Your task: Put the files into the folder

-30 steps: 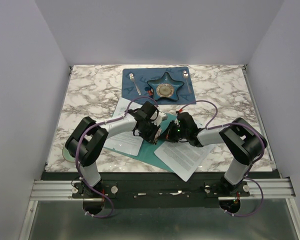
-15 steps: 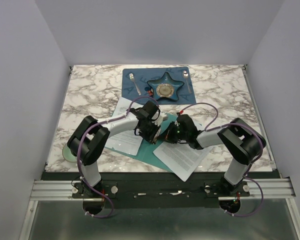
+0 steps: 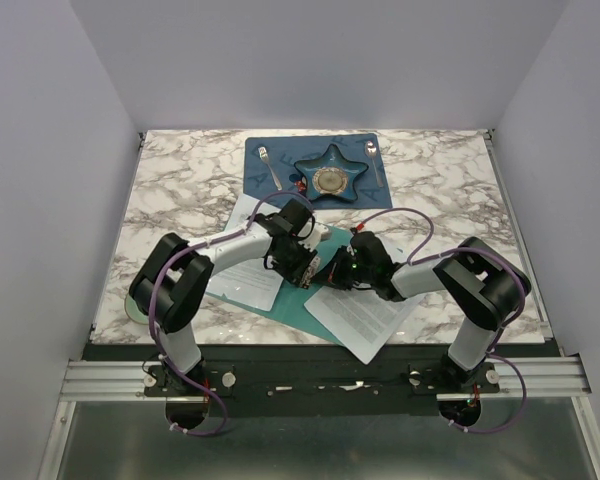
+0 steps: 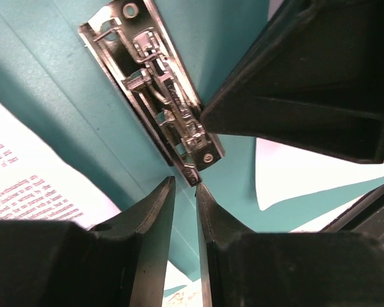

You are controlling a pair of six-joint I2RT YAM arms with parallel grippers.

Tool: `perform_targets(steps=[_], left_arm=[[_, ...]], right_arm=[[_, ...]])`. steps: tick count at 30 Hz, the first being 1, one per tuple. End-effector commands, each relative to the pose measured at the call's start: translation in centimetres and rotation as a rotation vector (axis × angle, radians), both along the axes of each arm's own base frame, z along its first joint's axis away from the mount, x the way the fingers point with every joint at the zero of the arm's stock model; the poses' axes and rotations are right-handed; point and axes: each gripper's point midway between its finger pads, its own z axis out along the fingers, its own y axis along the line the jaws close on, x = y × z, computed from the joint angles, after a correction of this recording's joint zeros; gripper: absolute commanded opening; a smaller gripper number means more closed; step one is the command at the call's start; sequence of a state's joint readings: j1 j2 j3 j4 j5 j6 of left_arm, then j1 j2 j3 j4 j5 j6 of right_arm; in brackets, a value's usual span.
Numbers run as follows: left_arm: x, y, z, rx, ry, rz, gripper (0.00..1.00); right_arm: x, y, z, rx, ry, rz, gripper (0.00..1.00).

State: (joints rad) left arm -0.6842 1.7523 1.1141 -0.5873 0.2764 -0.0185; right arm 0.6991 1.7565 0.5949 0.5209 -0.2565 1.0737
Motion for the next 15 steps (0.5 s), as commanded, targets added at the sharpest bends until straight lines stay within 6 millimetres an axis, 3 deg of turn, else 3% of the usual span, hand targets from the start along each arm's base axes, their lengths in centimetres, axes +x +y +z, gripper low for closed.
perform_targets(steps=[1, 15], left_arm=[[0.2, 1.5, 0.4, 0.011, -0.001, 0.023, 0.35], [0.7, 0.0, 2.0, -0.066, -0.002, 0.019, 0.45]], right_arm=[[-2.2, -3.1, -4.6, -0.177, 0.103, -0.032, 0.00], [-2.5, -3.5, -5.1, -0.185, 0.112, -0.041, 0.00]])
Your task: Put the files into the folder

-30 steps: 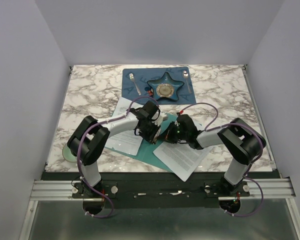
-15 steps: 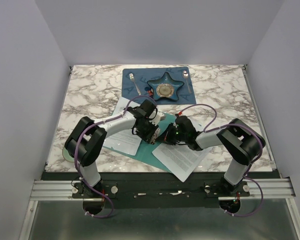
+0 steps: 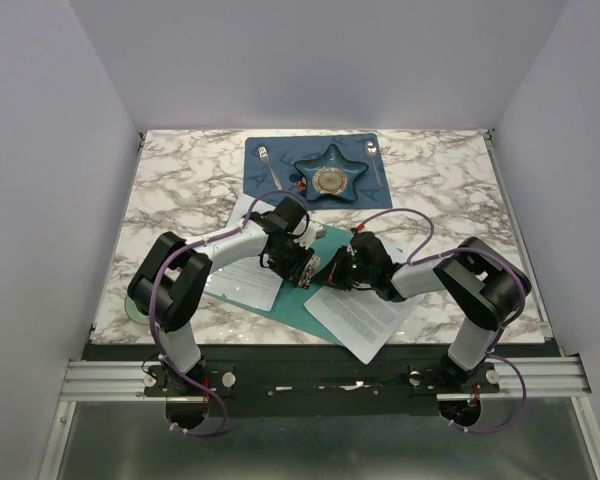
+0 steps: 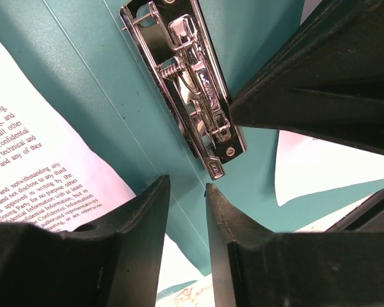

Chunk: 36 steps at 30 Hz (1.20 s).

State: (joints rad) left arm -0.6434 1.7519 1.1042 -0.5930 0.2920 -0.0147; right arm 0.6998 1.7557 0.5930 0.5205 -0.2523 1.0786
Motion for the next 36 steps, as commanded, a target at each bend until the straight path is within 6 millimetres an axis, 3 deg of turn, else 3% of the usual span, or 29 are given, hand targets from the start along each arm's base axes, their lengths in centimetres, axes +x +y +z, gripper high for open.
perform_targets(steps=[1, 14, 36], left_arm=[[0.3, -1.1, 2.2, -0.063, -0.024, -0.012, 0.45], [0.8, -1.6, 1.7, -0.055, -0.031, -0.013, 0.41], [-0.2, -2.0, 0.4, -0.037, -0.008, -0.035, 0.30]], right_arm=[[-2.5, -3.4, -5.1, -0.183, 0.111, -0.035, 0.00], [-2.7, -3.5, -5.4, -0.183, 0.118, -0.032, 0.00], [-3.1, -3.8, -6.0, -0.191, 0.133, -0.038, 0.00]])
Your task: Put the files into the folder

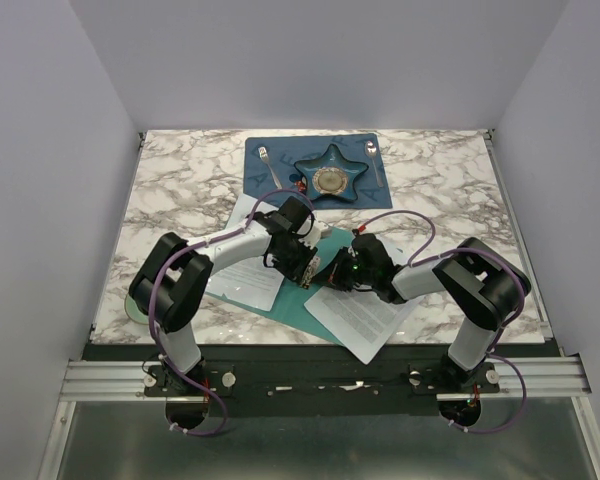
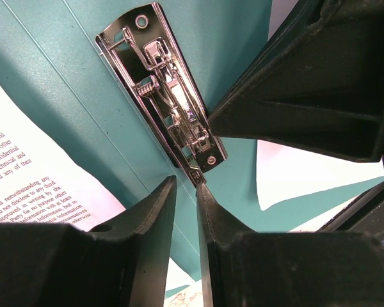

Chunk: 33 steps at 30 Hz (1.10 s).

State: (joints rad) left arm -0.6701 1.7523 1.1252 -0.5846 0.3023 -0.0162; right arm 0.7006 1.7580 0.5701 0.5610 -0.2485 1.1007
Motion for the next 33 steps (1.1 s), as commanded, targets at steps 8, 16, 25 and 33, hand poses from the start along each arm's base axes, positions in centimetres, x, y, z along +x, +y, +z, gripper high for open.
perform_targets(steps=[8, 16, 25, 33], left_arm=[[-0.2, -0.7, -0.7, -0.003, 0.013, -0.013, 0.30], [-0.1, -0.7, -1.0, 0.000, 0.011, -0.016, 0.26], [0.0, -0.5, -1.5, 0.035, 0.002, -0.012, 0.22], [-0.1, 0.0, -2.8, 0.085, 0.011, -0.009, 0.15]], right_arm=[[-3.0, -3.7, -6.0, -0.207, 0.133, -0.022, 0.00], [-3.0, -3.7, -6.1, -0.206, 0.136, -0.020, 0.01], [-3.0, -3.7, -6.2, -0.209, 0.139, -0.016, 0.00], [-3.0, -3.6, -6.4, -0.214, 0.145, -0.018, 0.00]])
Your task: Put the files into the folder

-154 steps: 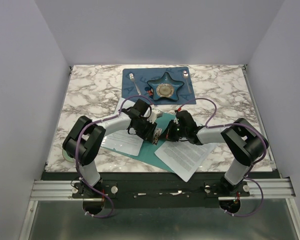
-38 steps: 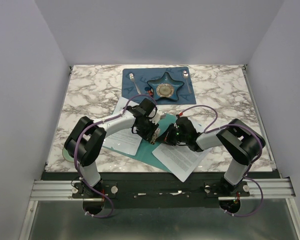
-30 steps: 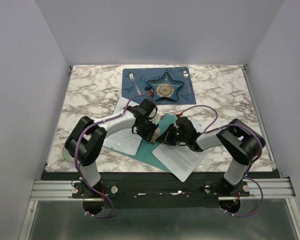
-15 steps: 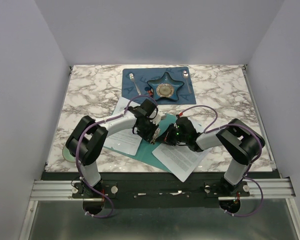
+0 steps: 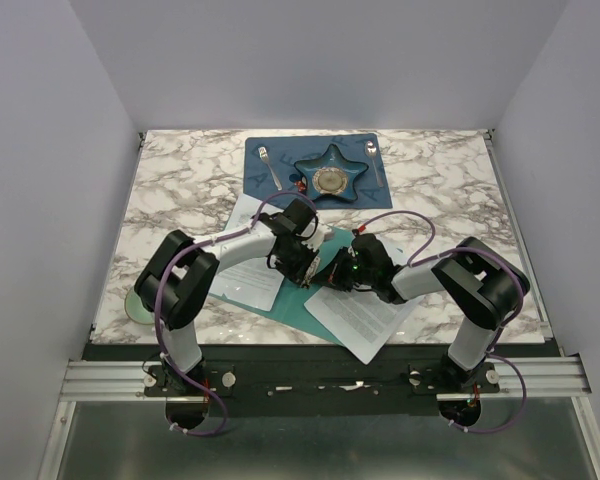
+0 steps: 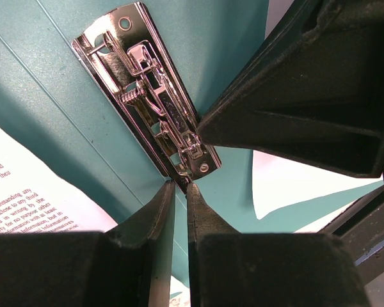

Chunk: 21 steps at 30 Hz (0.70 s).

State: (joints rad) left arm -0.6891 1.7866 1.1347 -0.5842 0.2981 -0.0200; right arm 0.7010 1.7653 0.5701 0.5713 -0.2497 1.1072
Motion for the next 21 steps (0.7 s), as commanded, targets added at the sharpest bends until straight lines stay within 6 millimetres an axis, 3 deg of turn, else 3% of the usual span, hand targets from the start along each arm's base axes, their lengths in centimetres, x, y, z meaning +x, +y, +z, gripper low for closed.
perform_targets(steps=[1, 6, 21], left_arm=[[0.3, 0.5, -2.0, 0.072, -0.007, 0.006, 0.15], [-0.1, 0.2, -2.3, 0.073, 0.009, 0.004, 0.08], [-1.1, -0.9, -3.5, 0.067, 0.037, -0.027, 0.02]], right_arm=[[-3.0, -3.7, -6.4, -0.220, 0.142, -0.016, 0.00], [-3.2, -3.7, -6.7, -0.214, 0.154, -0.016, 0.00], [-4.0, -4.1, -7.8, -0.223, 0.189, -0.048, 0.00]])
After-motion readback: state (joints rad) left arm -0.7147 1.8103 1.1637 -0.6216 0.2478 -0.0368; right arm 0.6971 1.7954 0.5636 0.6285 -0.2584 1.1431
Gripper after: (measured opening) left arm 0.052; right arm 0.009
